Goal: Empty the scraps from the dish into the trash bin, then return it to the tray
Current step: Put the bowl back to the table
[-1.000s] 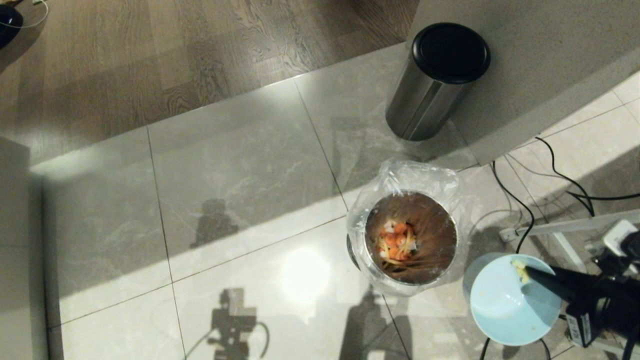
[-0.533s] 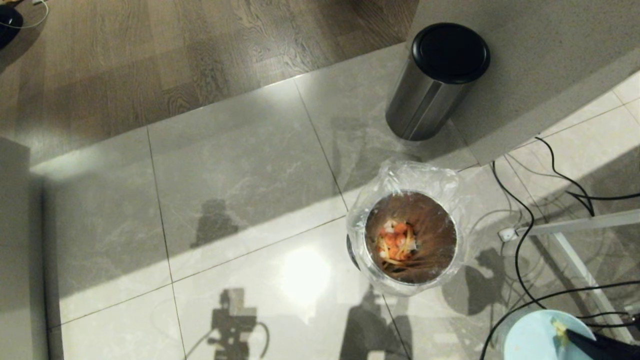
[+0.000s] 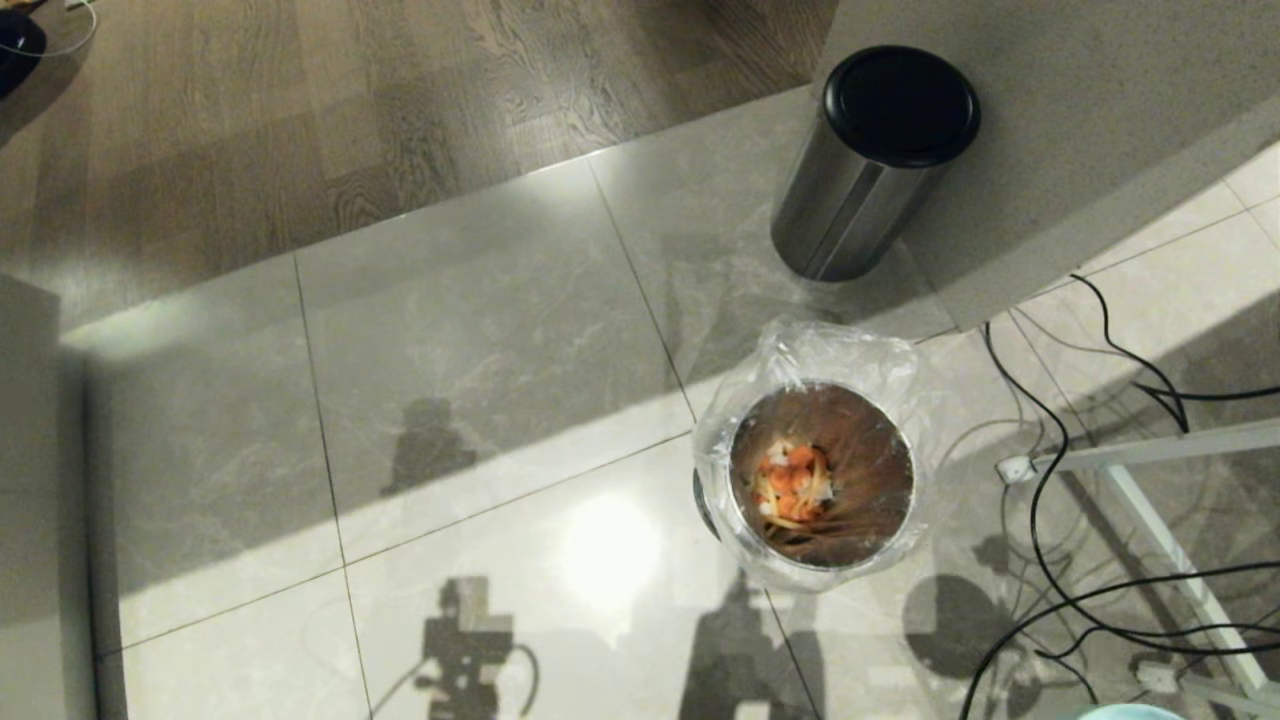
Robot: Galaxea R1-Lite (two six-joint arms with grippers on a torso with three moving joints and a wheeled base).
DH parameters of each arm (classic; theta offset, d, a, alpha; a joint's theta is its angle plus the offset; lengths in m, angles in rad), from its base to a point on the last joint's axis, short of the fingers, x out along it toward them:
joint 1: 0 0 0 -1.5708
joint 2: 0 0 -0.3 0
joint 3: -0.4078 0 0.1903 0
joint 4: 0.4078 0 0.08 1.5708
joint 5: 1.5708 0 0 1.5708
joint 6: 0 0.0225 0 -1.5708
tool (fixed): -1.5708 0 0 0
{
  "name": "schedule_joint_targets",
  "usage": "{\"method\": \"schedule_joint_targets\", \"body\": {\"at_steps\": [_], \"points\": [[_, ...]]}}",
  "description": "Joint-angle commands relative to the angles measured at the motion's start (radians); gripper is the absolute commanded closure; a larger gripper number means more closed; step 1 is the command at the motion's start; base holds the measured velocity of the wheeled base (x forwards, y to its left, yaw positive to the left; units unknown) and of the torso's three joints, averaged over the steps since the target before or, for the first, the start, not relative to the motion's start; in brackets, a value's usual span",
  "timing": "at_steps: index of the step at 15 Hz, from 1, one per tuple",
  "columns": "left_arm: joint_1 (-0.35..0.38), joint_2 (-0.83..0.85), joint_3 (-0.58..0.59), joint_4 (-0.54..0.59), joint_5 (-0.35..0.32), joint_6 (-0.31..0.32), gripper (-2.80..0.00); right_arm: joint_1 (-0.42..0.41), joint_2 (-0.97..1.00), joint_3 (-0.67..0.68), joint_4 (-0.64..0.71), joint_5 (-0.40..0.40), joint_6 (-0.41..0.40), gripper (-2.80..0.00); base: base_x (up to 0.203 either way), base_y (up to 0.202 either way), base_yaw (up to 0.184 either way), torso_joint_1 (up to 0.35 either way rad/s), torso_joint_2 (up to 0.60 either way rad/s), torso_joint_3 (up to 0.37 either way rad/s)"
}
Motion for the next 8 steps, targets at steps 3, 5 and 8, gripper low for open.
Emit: {"method": "schedule_joint_targets", "body": {"at_steps": [3, 5, 8], "points": [[0.0, 0.001, 0.0, -0.001, 0.0, -0.001, 0.0, -0.01, -0.216, -0.004, 0.044, -0.014, 0.003, 0.0, 0.0, 0.0, 0.0, 0.0, 0.0, 0.0], [-0.001, 0.001, 0.0, -0.001, 0.0, -0.001, 0.0, -0.01, -0.322, -0.001, 0.065, -0.053, 0.014, 0.0, 0.0, 0.0, 0.0, 0.0, 0.0, 0.0], [0.0, 0.001, 0.0, -0.001, 0.0, -0.002, 0.0, 0.003, -0.472, 0.001, 0.078, -0.07, 0.06, 0.0, 0.0, 0.0, 0.0, 0.0, 0.0, 0.0]]}}
